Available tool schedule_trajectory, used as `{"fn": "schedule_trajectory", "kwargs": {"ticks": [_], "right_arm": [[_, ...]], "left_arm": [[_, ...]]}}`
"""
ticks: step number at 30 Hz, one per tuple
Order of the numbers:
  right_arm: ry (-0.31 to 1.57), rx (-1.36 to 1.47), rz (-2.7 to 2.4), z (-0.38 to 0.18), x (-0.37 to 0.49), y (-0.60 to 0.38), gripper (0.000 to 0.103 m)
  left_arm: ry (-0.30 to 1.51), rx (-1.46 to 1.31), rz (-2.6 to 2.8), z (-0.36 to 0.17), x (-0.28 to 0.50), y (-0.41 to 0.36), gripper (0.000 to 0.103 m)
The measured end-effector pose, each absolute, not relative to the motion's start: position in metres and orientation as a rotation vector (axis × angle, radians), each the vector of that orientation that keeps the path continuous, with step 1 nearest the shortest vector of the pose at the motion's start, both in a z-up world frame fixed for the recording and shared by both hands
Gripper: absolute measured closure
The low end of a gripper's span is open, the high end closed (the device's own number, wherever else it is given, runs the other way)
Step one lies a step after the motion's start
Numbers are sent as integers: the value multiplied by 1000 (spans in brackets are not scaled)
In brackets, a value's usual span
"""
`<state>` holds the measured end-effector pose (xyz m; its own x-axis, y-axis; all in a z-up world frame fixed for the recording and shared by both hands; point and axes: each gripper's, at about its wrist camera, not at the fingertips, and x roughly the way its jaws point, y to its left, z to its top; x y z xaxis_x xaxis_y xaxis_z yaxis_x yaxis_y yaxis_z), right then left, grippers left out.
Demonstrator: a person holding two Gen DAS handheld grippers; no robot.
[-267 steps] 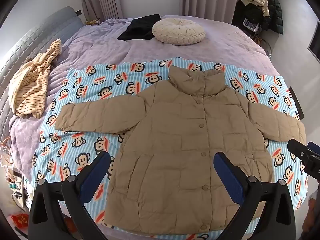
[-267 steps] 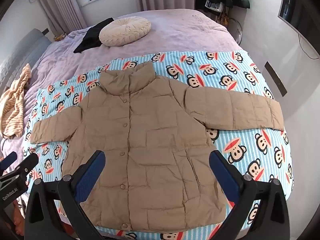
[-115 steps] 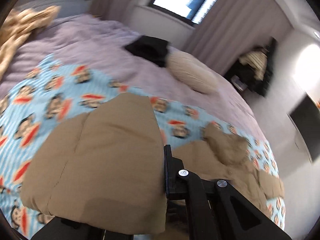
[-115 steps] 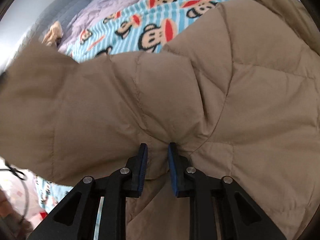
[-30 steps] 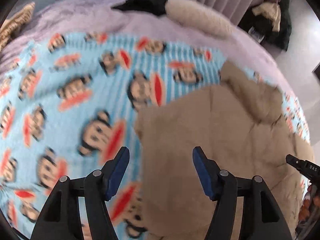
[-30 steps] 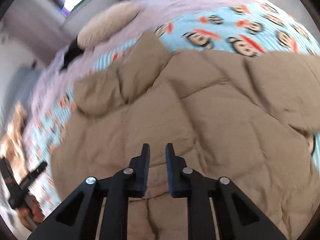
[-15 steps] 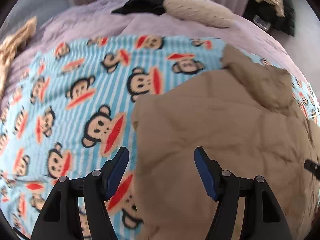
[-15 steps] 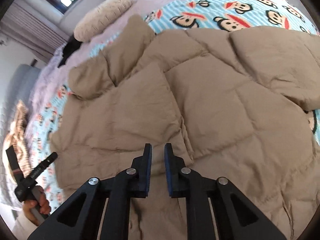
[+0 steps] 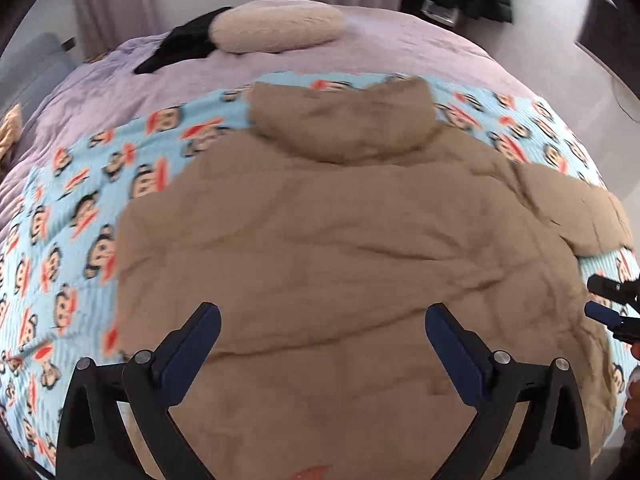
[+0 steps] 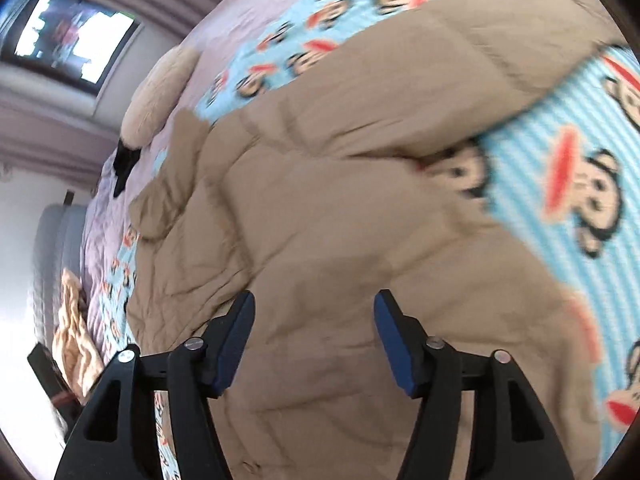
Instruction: Fold large clothes
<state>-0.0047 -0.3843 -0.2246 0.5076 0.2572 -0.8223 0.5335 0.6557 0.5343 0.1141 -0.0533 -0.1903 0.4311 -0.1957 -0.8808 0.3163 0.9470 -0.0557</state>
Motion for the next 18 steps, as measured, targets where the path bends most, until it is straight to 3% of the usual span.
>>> {"fn": "schedule_trajectory", "kwargs": {"ticks": [4,7,11,18], "right_arm": [[1024,965,-265,-228,-28,-430,22],[986,1008,-305,-229,-41,-462,21],[950,1015,-327,-226,-52,-502,0],[826,1049,-354,-221,-61,-574,0]], "left_arm": [[1114,132,-336,-191,109,-94,1],[1160,116,-339,-198,111,-117,1],[1196,132,-323,-205,112,-149,1],[1239,149,-365,-211,103,-192,1]]}}
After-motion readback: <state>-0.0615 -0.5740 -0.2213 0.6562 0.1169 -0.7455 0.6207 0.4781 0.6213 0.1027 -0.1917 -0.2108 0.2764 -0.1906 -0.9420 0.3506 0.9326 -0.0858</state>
